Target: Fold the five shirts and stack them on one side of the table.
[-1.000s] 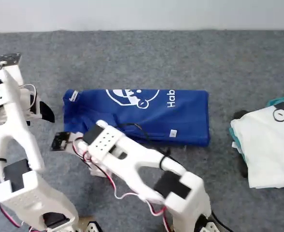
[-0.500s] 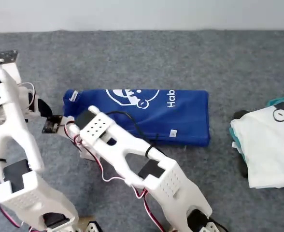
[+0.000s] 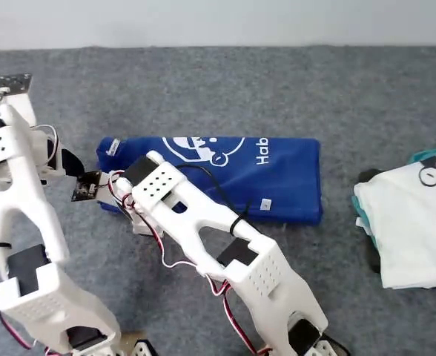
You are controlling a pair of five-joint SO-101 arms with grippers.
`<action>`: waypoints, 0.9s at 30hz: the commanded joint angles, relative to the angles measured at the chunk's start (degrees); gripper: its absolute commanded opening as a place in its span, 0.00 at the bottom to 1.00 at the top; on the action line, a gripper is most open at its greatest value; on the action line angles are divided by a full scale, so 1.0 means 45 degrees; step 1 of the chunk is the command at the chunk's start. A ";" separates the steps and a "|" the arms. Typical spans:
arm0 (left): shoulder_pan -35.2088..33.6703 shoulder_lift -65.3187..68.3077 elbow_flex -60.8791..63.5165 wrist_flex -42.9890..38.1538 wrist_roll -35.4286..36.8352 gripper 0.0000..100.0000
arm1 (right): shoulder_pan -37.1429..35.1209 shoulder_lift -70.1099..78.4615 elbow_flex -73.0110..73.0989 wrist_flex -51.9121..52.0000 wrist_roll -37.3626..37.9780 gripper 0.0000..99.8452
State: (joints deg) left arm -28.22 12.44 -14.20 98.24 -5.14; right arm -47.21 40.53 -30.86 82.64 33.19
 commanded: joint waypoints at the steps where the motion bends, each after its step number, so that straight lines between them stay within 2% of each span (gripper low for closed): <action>1: -0.0137 -0.0508 0.0420 0.0117 -0.0156 0.27 | 0.2139 -0.0186 -0.0899 -0.1162 -0.0059 0.15; 7: -0.0137 -0.0508 0.0479 0.0098 -0.0156 0.27 | 0.3233 -0.0166 -0.0899 -0.2764 -0.0059 0.15; 12: -0.0117 -0.0508 0.0479 0.0098 -0.0156 0.27 | 0.3741 -0.0283 -0.0899 -0.2862 -0.0059 0.15; 22: -0.0117 -0.0508 0.0479 0.0098 -0.0156 0.27 | 0.4542 -0.0205 -0.3028 -0.0498 -0.0098 0.15; 27: -0.0117 -0.0508 0.0479 0.0098 -0.0156 0.27 | 0.5538 -0.0186 -0.3653 -0.0440 -0.0098 0.15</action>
State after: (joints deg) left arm -28.13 9.89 -14.46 97.19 -5.05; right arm -44.84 42.20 -38.24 81.76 33.89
